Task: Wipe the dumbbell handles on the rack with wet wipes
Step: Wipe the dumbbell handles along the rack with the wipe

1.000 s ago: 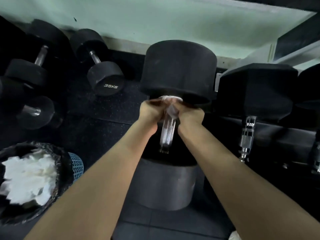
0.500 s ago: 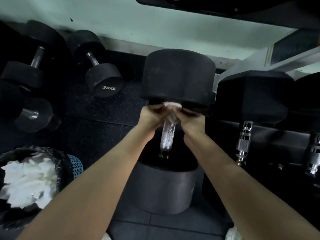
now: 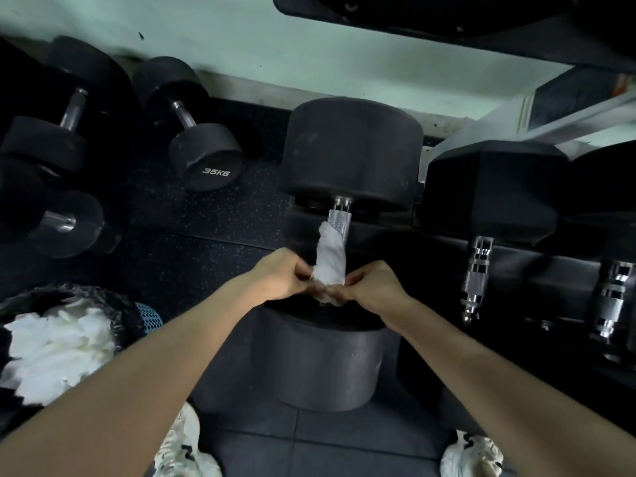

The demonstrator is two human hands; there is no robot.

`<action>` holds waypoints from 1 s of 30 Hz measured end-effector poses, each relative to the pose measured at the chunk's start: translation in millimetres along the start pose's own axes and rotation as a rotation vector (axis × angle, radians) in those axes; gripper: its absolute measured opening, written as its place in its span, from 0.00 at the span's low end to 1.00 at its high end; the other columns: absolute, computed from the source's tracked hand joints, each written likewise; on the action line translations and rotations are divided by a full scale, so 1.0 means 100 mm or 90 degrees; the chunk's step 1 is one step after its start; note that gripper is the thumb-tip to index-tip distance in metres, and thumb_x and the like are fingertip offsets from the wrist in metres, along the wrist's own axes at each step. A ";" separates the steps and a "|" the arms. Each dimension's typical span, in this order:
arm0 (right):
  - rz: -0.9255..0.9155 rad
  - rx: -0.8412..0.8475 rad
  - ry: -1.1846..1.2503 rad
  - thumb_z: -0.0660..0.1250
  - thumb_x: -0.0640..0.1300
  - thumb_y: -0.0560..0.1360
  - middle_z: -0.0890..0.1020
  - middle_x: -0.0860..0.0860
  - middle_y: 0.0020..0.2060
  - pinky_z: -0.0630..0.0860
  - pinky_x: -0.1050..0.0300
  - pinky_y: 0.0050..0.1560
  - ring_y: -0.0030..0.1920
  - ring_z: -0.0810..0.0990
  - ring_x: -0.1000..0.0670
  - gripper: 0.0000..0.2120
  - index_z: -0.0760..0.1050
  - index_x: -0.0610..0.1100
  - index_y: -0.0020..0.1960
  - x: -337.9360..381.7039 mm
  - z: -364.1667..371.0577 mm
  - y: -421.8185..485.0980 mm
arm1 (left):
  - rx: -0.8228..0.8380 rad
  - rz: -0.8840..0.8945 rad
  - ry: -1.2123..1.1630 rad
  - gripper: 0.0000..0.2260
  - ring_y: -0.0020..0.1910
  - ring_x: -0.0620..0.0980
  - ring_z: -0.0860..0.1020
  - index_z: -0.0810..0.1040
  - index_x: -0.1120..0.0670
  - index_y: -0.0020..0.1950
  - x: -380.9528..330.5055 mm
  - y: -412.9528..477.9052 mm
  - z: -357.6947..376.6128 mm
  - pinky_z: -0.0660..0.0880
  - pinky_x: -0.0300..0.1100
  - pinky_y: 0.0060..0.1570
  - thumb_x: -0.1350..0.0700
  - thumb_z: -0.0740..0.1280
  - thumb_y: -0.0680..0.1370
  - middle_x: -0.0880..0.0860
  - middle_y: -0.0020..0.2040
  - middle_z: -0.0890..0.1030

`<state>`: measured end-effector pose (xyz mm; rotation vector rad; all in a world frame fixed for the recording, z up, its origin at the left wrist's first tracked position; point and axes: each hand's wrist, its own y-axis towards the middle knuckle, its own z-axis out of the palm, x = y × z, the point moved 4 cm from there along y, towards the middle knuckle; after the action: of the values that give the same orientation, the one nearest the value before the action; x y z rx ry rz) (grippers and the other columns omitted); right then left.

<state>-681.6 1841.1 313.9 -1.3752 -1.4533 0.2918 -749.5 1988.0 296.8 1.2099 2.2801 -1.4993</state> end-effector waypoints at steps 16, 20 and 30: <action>0.063 -0.101 0.235 0.78 0.41 0.65 0.84 0.43 0.37 0.81 0.52 0.43 0.39 0.83 0.45 0.09 0.80 0.38 0.38 -0.05 0.16 0.00 | -0.120 -0.038 -0.465 0.09 0.38 0.47 0.79 0.81 0.59 0.50 -0.31 0.01 -0.03 0.79 0.44 0.45 0.56 0.71 0.74 0.51 0.38 0.80; -0.013 -0.119 0.351 0.76 0.34 0.65 0.82 0.46 0.34 0.78 0.64 0.35 0.34 0.82 0.50 0.06 0.80 0.36 0.41 0.11 0.08 0.07 | -0.140 -0.027 -0.519 0.06 0.37 0.48 0.80 0.81 0.58 0.43 -0.27 0.08 -0.03 0.79 0.48 0.46 0.56 0.73 0.71 0.51 0.36 0.81; -0.017 0.004 0.153 0.80 0.39 0.62 0.84 0.44 0.35 0.79 0.62 0.36 0.34 0.82 0.51 0.12 0.82 0.36 0.42 0.04 0.09 0.02 | 0.005 -0.049 -0.227 0.18 0.49 0.52 0.81 0.82 0.59 0.51 -0.14 0.00 0.03 0.76 0.50 0.56 0.49 0.76 0.67 0.56 0.48 0.84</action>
<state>-686.9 1848.9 310.4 -1.3352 -1.2695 0.1094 -741.6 1978.1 302.9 0.7850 2.1027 -1.6016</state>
